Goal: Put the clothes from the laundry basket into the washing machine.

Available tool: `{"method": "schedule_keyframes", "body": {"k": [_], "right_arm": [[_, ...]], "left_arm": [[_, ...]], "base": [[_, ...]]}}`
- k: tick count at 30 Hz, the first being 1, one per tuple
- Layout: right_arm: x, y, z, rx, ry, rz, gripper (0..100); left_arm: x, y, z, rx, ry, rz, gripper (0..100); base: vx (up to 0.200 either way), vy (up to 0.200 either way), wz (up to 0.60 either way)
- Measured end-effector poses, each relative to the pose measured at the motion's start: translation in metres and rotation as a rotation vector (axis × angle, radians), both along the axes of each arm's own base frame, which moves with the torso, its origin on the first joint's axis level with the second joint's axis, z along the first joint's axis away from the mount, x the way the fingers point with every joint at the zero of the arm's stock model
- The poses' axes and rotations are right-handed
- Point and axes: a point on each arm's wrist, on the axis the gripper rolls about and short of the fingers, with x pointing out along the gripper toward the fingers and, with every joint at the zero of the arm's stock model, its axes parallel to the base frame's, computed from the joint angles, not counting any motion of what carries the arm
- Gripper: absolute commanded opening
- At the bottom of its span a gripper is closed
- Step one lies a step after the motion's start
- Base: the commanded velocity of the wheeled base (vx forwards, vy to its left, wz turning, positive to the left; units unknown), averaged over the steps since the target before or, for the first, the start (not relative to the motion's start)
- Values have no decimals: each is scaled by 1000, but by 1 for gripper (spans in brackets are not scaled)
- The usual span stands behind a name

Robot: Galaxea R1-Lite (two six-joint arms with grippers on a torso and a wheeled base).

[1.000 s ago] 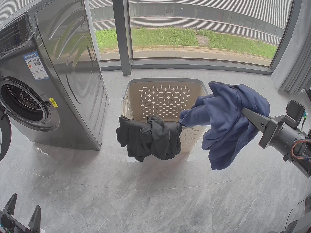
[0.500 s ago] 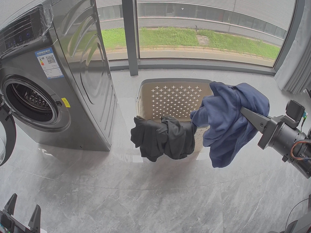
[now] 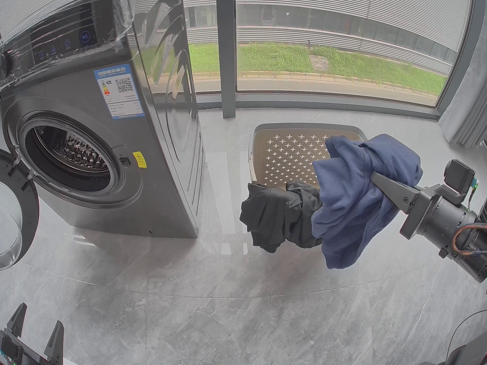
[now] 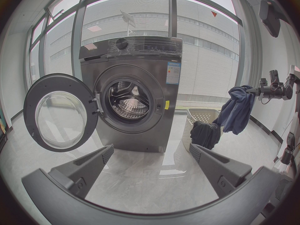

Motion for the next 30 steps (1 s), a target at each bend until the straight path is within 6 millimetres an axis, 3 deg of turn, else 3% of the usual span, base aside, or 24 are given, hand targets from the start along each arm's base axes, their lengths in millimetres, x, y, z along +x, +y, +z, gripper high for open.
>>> {"method": "schedule_keyframes", "body": {"k": [21, 30], "right_arm": [[0, 6, -3, 40, 41, 28, 0], [0, 6, -5, 36, 46, 30, 0]], "left_arm": [[0, 0, 0, 0, 0, 0, 100], [0, 0, 0, 0, 0, 0, 100]], "base": [[0, 200, 0], [0, 0, 0]]}}
